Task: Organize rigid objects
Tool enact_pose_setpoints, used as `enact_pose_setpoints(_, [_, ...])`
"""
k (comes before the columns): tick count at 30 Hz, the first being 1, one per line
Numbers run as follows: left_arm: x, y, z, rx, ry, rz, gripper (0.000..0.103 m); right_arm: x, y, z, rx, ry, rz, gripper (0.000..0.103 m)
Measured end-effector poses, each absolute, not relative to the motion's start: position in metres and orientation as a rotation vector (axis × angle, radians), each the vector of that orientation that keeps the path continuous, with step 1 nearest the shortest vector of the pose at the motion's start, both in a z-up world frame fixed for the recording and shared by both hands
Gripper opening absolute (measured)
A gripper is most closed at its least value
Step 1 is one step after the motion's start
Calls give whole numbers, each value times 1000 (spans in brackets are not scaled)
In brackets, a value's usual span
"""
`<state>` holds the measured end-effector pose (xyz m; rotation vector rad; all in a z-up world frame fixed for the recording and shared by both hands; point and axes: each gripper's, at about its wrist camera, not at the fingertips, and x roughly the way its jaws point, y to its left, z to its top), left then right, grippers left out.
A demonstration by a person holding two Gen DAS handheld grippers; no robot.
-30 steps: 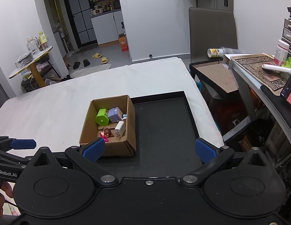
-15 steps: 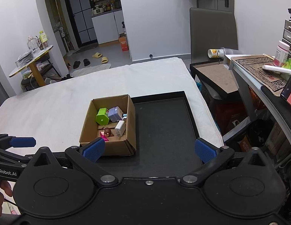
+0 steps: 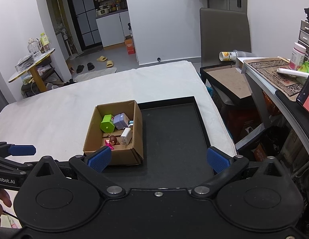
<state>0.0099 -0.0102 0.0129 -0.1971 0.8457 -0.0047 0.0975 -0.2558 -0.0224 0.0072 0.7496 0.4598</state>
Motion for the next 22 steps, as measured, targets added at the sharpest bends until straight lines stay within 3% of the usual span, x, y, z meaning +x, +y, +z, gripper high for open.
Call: enact_pose_setpoints(22, [10, -9, 9, -190, 854, -13, 101, 96, -254, -25, -5, 751, 457, 103])
